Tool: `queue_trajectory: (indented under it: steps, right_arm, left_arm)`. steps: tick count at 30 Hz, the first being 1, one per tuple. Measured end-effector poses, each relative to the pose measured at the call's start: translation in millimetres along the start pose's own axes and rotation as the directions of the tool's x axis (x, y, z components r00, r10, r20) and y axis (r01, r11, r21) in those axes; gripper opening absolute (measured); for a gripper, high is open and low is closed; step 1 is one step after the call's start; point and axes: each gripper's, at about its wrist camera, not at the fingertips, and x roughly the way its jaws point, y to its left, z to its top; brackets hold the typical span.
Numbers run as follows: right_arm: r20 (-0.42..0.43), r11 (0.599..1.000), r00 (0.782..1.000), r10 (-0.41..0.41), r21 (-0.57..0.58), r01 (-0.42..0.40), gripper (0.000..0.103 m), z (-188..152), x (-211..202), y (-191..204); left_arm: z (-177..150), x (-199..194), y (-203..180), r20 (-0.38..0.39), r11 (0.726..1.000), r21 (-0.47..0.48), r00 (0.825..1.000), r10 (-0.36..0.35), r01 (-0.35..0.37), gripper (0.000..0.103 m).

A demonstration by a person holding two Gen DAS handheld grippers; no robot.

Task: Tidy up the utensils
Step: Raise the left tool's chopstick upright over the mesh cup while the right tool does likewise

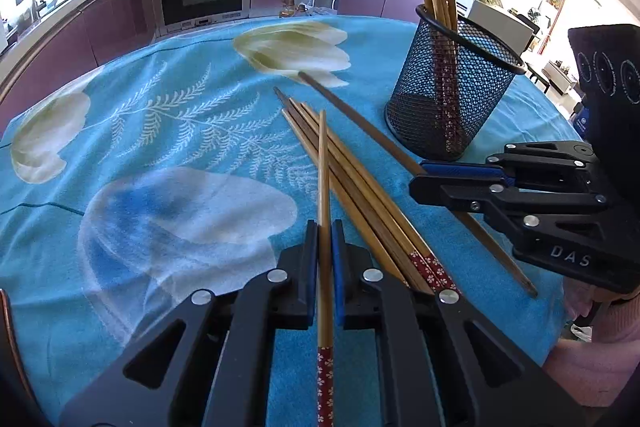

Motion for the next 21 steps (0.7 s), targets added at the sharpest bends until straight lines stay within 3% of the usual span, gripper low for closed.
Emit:
queue_trajectory:
  steps: [12,21]
  right_arm:
    - [0.144,0.999,0.989,0.020,-0.028,-0.017,0.006,7,-55,1]
    - [0.263,1.000,0.965,0.001,-0.022,0.005,0.006,16,-101,-7]
  left_arm:
    - [16,-47,-7,0.114,0.998,0.026,0.992,-0.054,0.051,0.007]
    - [30,-97,-15,0.229,0.987,0.057,0.961,-0.157,0.148,0.007]
